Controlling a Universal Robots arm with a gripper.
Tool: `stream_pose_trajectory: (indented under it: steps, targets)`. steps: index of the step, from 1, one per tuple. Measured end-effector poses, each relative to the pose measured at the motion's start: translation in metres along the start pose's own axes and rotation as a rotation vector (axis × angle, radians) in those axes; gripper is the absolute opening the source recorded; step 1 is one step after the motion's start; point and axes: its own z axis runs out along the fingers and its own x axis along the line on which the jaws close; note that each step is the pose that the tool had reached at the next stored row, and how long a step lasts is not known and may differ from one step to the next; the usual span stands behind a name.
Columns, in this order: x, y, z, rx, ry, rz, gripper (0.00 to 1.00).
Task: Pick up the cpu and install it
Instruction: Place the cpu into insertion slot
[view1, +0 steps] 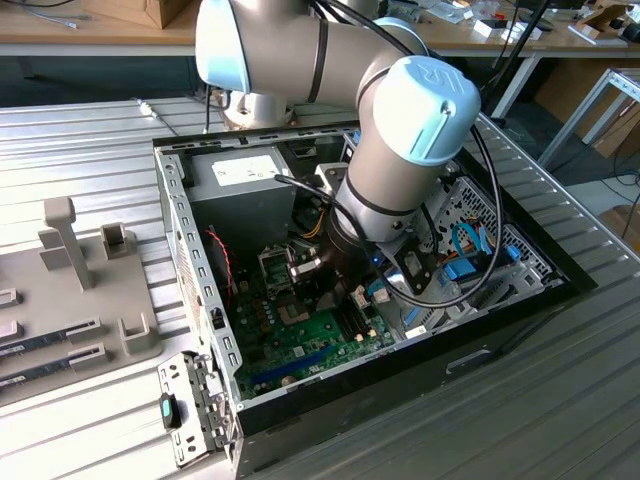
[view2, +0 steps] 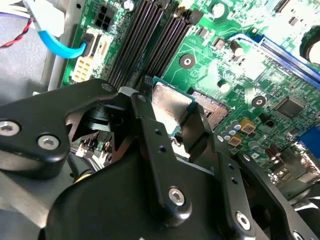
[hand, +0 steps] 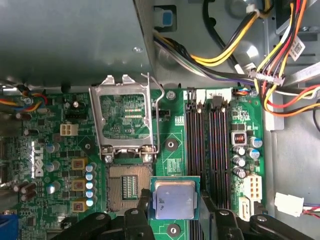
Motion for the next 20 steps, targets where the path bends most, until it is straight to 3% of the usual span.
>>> stream_pose_trajectory:
  steps: [9, 13, 20]
  targets:
    - [0.0004, 0.0024, -0.0103, 0.0, 0.0001, 0.0, 0.47]
    - [0.0026, 0.0047, -0.0111, 0.0064, -0.0013, 0.0, 0.47]
    - [0.0131, 0.0045, -0.0086, 0.0064, -0.0014, 0.0, 0.47]
